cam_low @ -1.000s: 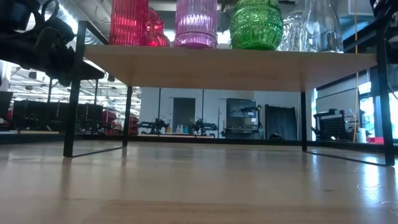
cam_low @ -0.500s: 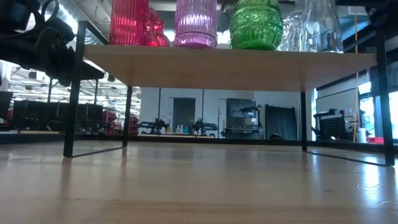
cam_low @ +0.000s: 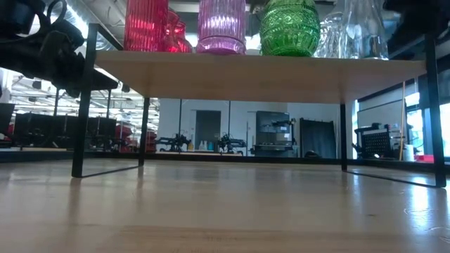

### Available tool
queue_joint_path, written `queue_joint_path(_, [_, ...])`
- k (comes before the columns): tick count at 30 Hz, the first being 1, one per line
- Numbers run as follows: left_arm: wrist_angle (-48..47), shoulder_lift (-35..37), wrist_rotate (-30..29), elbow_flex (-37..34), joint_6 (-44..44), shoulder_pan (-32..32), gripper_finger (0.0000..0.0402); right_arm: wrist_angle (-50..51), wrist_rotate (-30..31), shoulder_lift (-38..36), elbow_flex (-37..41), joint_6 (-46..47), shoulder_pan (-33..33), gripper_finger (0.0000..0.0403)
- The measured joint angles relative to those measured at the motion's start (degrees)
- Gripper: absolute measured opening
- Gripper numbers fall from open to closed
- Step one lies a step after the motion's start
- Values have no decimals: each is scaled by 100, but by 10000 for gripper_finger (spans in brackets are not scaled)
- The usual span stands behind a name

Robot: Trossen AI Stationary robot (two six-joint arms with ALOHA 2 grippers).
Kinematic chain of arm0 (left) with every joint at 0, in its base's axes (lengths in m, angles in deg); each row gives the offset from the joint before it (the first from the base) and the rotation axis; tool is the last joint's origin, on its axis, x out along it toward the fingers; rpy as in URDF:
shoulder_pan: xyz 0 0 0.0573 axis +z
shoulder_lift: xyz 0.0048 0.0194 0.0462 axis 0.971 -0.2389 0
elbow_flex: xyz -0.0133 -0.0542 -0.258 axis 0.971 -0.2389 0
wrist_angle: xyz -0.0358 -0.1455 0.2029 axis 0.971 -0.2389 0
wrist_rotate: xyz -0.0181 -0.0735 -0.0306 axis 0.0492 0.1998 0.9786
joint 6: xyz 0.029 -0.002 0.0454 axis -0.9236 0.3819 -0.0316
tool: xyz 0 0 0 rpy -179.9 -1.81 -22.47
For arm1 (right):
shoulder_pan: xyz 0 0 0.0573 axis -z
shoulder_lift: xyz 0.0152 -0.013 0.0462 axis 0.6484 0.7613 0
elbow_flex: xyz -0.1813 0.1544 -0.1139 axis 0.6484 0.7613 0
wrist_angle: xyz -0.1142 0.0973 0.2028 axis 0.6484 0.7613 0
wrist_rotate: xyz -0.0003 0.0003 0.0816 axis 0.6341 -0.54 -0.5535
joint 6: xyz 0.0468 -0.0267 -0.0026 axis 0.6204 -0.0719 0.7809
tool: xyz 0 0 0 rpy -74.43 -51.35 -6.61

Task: Sort vases onto shelf
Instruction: Return to Home Position

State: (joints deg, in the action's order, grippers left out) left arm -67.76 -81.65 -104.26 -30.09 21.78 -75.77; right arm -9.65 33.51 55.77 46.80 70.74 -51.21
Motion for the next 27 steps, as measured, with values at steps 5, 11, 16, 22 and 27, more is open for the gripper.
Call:
queue_joint_path(5, [0,0,2,0,0,0,0,927,-338,31,0,309,593,0])
queue_joint_path(11, [0,0,1,0,0,0,0,732,-673,317,340,440,1090,0])
queue_joint_path(16, [0,0,2,0,0,0,0,-89,-768,288,1116,692,1304,0])
queue_joint_path(22, [0,2,2,0,0,0,0,-90,-370,288,1331,1635,1307,0])
queue_joint_path(27, [1,0,2,0,0,0,0,10,208,293,1707,2182,1307,0])
